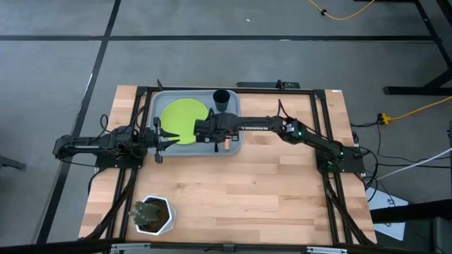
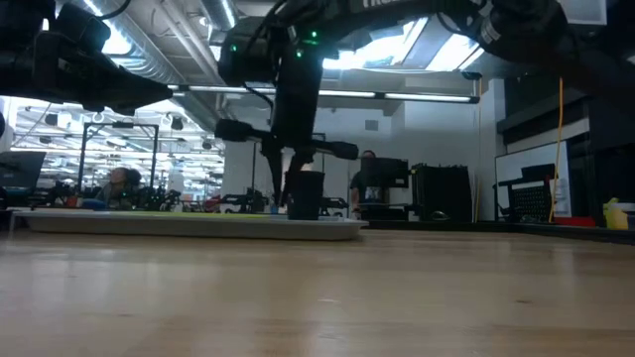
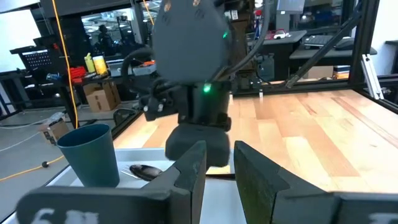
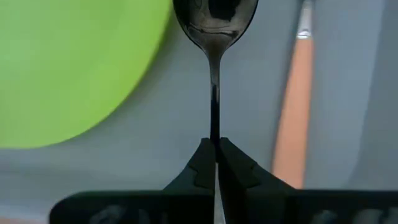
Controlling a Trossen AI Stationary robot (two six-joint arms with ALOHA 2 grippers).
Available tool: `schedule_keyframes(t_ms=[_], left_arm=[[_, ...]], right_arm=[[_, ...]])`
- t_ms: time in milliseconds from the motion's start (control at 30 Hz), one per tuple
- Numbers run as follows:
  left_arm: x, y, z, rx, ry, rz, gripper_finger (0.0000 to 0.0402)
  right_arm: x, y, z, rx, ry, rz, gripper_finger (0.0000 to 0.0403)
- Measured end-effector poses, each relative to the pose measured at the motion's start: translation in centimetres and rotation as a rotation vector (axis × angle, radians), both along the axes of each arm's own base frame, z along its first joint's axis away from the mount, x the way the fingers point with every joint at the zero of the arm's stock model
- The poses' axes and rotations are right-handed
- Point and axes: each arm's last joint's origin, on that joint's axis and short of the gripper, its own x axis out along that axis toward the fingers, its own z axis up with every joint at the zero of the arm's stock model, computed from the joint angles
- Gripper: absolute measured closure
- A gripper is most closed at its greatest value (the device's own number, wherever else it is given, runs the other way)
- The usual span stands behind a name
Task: Pick and place plate/cup/fork/spoon on tray
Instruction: Put the black spoon on the blue serving tray to the left of the orange fork
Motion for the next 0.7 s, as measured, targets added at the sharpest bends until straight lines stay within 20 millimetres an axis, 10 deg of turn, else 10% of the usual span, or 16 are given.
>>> schedule_keyframes(t_ms=[700], left_arm=[[0.0, 0.0, 0.0, 0.0, 0.0, 0.0, 0.0325]], right_arm=[[-0.3, -1.3, -2.4, -0.063, 0.027, -0.029, 0.0387]])
